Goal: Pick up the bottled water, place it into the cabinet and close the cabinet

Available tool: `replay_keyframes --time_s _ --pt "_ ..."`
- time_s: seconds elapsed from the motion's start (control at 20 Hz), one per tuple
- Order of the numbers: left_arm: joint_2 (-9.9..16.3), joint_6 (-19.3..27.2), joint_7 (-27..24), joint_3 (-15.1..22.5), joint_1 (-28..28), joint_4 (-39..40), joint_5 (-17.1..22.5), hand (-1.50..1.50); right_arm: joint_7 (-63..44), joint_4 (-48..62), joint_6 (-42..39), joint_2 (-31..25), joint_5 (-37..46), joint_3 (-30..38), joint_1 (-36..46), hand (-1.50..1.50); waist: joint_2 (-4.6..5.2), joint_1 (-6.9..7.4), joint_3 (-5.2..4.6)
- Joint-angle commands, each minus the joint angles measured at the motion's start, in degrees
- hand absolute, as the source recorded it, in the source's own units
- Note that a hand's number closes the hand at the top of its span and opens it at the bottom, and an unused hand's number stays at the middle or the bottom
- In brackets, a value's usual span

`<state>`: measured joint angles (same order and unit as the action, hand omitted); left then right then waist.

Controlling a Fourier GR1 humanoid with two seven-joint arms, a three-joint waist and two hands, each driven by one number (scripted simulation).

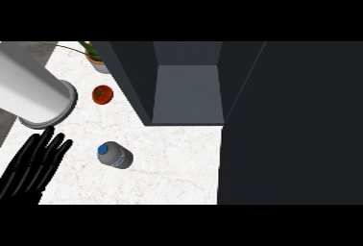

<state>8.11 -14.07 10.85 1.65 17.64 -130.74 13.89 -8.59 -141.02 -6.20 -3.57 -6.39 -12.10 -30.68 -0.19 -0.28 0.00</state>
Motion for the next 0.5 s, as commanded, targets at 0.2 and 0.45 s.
replay_keyframes --time_s 0.2,0.45 --pt "-1.3 -2.3 -7.2 -4.2 5.5 3.5 -0.5 -1.50 -0.4 -10.4 0.4 0.4 2.9 -5.9 -9.9 -1.50 -0.08 -0.06 -0.06" --pt "-3.6 -0.3 -12.7 -3.3 1.3 13.7 -8.3 -1.50 -1.9 -12.4 0.1 -1.6 -0.2 -2.4 -9.5 -1.50 0.10 -0.25 -0.05"
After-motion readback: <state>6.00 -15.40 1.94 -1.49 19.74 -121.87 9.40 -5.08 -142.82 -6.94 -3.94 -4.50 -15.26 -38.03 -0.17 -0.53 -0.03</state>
